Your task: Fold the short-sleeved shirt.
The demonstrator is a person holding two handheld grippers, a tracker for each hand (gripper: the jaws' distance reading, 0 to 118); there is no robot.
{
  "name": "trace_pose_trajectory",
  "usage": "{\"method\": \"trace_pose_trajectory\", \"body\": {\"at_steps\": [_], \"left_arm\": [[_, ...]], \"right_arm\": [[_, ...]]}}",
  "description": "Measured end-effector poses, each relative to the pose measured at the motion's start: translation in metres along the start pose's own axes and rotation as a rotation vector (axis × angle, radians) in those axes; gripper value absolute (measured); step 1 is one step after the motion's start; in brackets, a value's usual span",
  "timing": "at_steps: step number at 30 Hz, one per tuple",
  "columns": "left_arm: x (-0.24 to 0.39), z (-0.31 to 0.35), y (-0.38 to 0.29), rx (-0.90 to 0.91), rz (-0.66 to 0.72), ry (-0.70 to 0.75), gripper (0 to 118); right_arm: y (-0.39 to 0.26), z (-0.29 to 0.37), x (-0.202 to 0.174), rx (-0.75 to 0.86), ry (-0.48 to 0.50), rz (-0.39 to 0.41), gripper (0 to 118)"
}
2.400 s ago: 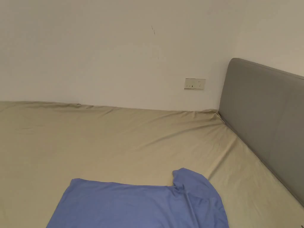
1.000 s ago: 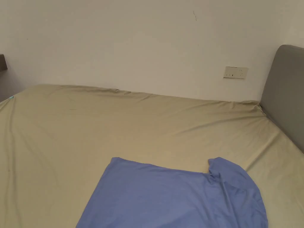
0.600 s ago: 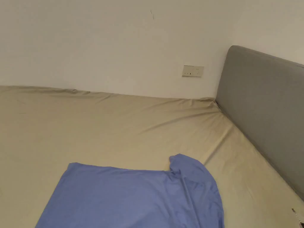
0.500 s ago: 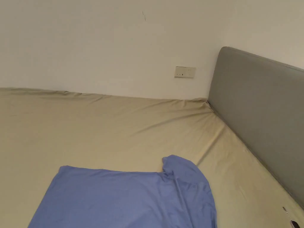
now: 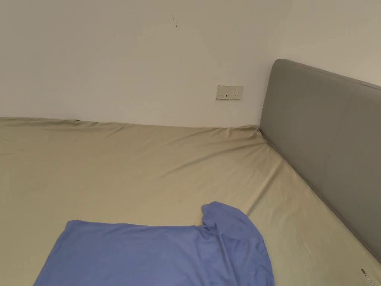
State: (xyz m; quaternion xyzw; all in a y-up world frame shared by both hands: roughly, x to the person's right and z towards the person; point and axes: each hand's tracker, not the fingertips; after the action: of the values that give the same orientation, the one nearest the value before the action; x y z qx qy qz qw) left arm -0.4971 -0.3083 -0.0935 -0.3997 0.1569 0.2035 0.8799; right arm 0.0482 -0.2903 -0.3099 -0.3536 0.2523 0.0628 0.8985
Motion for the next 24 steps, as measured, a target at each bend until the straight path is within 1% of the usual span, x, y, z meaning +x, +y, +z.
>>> {"method": "trace_pose_trajectory", "body": {"at_steps": [2,4,6,8,10,12,14,15,16,17,18,19,20,21,22,23,24], "left_arm": [[0.007,-0.018,0.029,0.029,-0.018,0.034,4],[0.008,-0.055,0.058,0.012,0.000,0.040,4],[0.010,-0.097,0.078,-0.047,0.018,0.068,4],[0.014,-0.124,0.089,-0.108,0.031,0.096,4],[0.012,-0.154,0.094,-0.168,0.068,0.110,4],[0.005,-0.178,0.095,-0.204,0.079,0.123,4],[0.002,-0.189,0.094,-0.206,0.064,0.137,4],[0.002,-0.183,0.092,-0.208,0.062,0.138,4],[0.000,-0.181,0.091,-0.199,0.064,0.130,4],[0.000,-0.179,0.090,-0.186,0.065,0.124,5],[0.000,-0.173,0.089,-0.164,0.060,0.118,14],[0.005,-0.162,0.089,-0.112,0.034,0.122,29],[0.006,-0.151,0.086,-0.051,0.015,0.141,66],[0.009,-0.135,0.082,0.039,-0.023,0.162,92],[0.011,-0.117,0.077,0.120,-0.065,0.169,110],[0.022,-0.097,0.068,0.195,-0.078,0.177,116],[0.027,-0.076,0.061,0.287,-0.102,0.160,115]], "right_arm": [[0.024,-0.021,0.008,-0.003,-0.001,-0.017,9],[0.040,-0.058,0.018,-0.033,-0.003,-0.051,9],[0.051,-0.097,0.025,-0.103,0.001,-0.102,9],[0.053,-0.129,0.029,-0.162,-0.003,-0.125,9],[0.051,-0.159,0.030,-0.228,-0.029,-0.117,9],[0.048,-0.170,0.026,-0.265,-0.053,-0.098,9],[0.042,-0.180,0.027,-0.278,-0.057,-0.094,9],[0.039,-0.181,0.028,-0.279,-0.058,-0.099,10],[0.036,-0.184,0.029,-0.269,-0.053,-0.106,11],[0.036,-0.180,0.029,-0.254,-0.053,-0.110,18],[0.035,-0.173,0.029,-0.228,-0.059,-0.107,29],[0.036,-0.166,0.027,-0.195,-0.071,-0.100,48],[0.033,-0.162,0.029,-0.155,-0.100,-0.085,75],[0.032,-0.146,0.026,-0.095,-0.129,-0.062,81],[0.031,-0.129,0.024,-0.023,-0.145,-0.041,81],[0.030,-0.110,0.020,0.052,-0.159,-0.030,81],[0.027,-0.095,0.014,0.122,-0.200,-0.031,81]]}}
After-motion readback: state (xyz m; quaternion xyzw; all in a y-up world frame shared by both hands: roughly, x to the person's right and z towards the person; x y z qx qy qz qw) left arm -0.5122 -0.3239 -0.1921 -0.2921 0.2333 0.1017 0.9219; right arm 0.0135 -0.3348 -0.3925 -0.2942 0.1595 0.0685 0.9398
